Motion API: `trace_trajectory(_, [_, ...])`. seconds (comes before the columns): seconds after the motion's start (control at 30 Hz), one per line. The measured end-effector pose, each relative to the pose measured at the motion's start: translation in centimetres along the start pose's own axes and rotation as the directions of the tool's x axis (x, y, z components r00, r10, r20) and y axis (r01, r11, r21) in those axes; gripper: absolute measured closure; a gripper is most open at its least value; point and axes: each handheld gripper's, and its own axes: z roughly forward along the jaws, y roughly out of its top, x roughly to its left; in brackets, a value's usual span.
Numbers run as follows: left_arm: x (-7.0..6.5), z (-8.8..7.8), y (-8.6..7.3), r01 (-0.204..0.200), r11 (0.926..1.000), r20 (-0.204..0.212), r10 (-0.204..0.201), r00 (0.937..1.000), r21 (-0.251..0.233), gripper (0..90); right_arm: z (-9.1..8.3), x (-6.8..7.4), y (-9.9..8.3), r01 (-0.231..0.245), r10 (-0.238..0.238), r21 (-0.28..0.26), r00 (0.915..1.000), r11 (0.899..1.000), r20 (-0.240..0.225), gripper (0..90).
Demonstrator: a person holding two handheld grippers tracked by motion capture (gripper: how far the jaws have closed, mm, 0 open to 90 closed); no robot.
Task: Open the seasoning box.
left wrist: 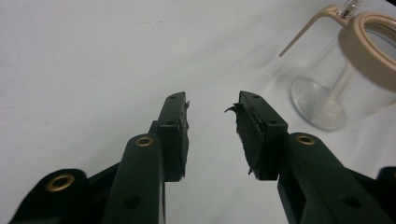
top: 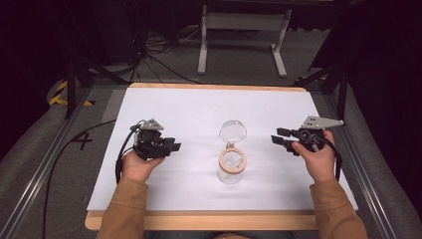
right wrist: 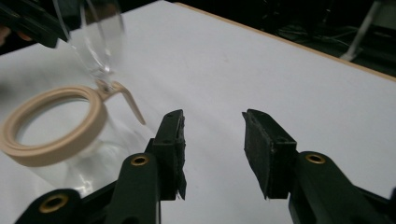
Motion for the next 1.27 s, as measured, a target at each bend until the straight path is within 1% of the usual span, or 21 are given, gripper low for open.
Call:
trace_trajectory(0.03, [0.0,0.0,0.0,0.000,1.0000,0.000,0.000,1.0000,0.000,63.4,0.0,0.0,0.0,0.000,0.000,0.000,1.0000,1.000,0.000,58.0])
trace_trajectory(0.07, [0.4,0.1,-0.2,-0.003,1.0000,-0.004,0.003,1.0000,0.002,63.2,0.1,-0.6,-0.4,-0.008,0.007,0.017,0.9996,1.000,0.026,56.1])
trace_trajectory(0.1, [0.4,0.1,-0.2,-0.003,1.0000,-0.004,0.003,1.0000,0.002,63.0,0.1,-0.6,-0.4,-0.008,0.007,0.017,0.9996,1.000,0.026,56.1])
trace_trajectory(0.13, [0.6,0.2,-0.5,0.011,0.9999,-0.010,-0.011,0.9999,0.002,62.8,0.3,-1.1,-0.9,-0.002,0.000,0.027,0.9986,1.000,0.054,53.5])
trace_trajectory(0.23, [1.0,0.3,-0.8,-0.005,0.9999,-0.029,0.006,0.9996,0.009,62.4,0.6,-1.5,-1.3,0.013,-0.015,0.043,0.9978,0.999,0.065,53.5])
trace_trajectory(0.27, [1.2,0.4,-1.1,0.000,0.9999,-0.039,0.000,0.9992,0.011,62.4,0.9,-1.7,-1.5,0.021,-0.025,0.057,0.9969,0.998,0.074,51.6])
trace_trajectory(0.3, [1.4,0.4,-1.2,-0.004,0.9999,-0.040,0.005,0.9992,0.014,62.1,1.1,-1.9,-1.8,0.012,-0.020,0.096,0.9962,0.995,0.085,50.8])
trace_trajectory(0.33, [1.6,0.6,-1.5,0.008,1.0000,-0.044,-0.008,0.9990,0.004,61.3,1.5,-2.2,-2.3,0.021,-0.031,0.111,0.9951,0.994,0.094,51.0])
trace_trajectory(0.47, [2.0,1.0,-1.9,0.012,0.9998,-0.061,-0.011,0.9981,0.014,59.8,2.0,-3.1,-3.3,-0.006,-0.005,0.122,0.9963,0.992,0.086,51.2])
trace_trajectory(0.5, [2.0,1.1,-1.9,0.007,0.9995,-0.067,-0.005,0.9978,0.030,59.4,2.2,-3.3,-3.6,-0.014,0.004,0.127,0.9965,0.992,0.083,51.3])
trace_trajectory(0.6, [2.0,1.6,-2.1,0.013,0.9988,-0.074,-0.010,0.9972,0.047,58.2,3.1,-3.7,-4.6,-0.027,0.015,0.146,0.9964,0.989,0.083,52.2])
trace_trajectory(0.67, [2.0,1.8,-2.2,0.010,0.9982,-0.076,-0.006,0.9971,0.058,57.6,3.5,-3.8,-5.1,-0.033,0.019,0.166,0.9966,0.986,0.081,52.2])
trace_trajectory(0.77, [1.9,2.0,-2.2,-0.004,0.9970,-0.080,0.010,0.9968,0.077,57.3,4.0,-3.8,-5.6,-0.033,0.019,0.178,0.9967,0.983,0.078,52.2])
trace_trajectory(0.8, [2.0,2.2,-2.3,-0.009,0.9973,-0.080,0.015,0.9967,0.073,57.2,4.1,-3.8,-5.7,-0.033,0.019,0.183,0.9969,0.983,0.076,52.1])
trace_trajectory(0.83, [2.0,2.2,-2.3,-0.013,0.9962,-0.079,0.019,0.9967,0.086,57.0,4.2,-3.7,-5.7,-0.035,0.022,0.184,0.9970,0.982,0.074,52.1])
trace_trajectory(0.9, [2.0,2.4,-2.4,-0.004,0.9961,-0.077,0.010,0.9970,0.088,56.7,4.4,-3.5,-5.8,-0.029,0.015,0.184,0.9971,0.983,0.074,51.9])
trace_trajectory(0.97, [1.9,2.5,-2.4,-0.002,0.9945,-0.074,0.010,0.9972,0.105,56.6,4.6,-3.2,-5.9,-0.027,0.014,0.191,0.9975,0.981,0.069,51.7])
trace_trajectory(1.07, [1.9,2.5,-2.4,0.000,0.9948,-0.075,0.008,0.9972,0.102,55.9,4.8,-3.0,-6.0,-0.017,0.004,0.200,0.9979,0.980,0.065,50.2])
trace_trajectory(1.17, [2.2,2.6,-2.5,0.005,0.9942,-0.080,0.003,0.9967,0.108,54.5,5.0,-3.0,-6.1,-0.024,0.014,0.206,0.9986,0.978,0.051,49.3])
trace_trajectory(1.23, [2.2,2.6,-2.5,0.016,0.9939,-0.077,-0.008,0.9970,0.109,54.3,5.1,-2.9,-6.1,-0.017,0.004,0.212,0.9981,0.977,0.061,48.1])
trace_trajectory(1.27, [2.3,2.6,-2.6,0.010,0.9935,-0.081,-0.001,0.9967,0.113,54.0,5.1,-2.9,-6.2,-0.014,0.000,0.218,0.9978,0.976,0.066,47.9])
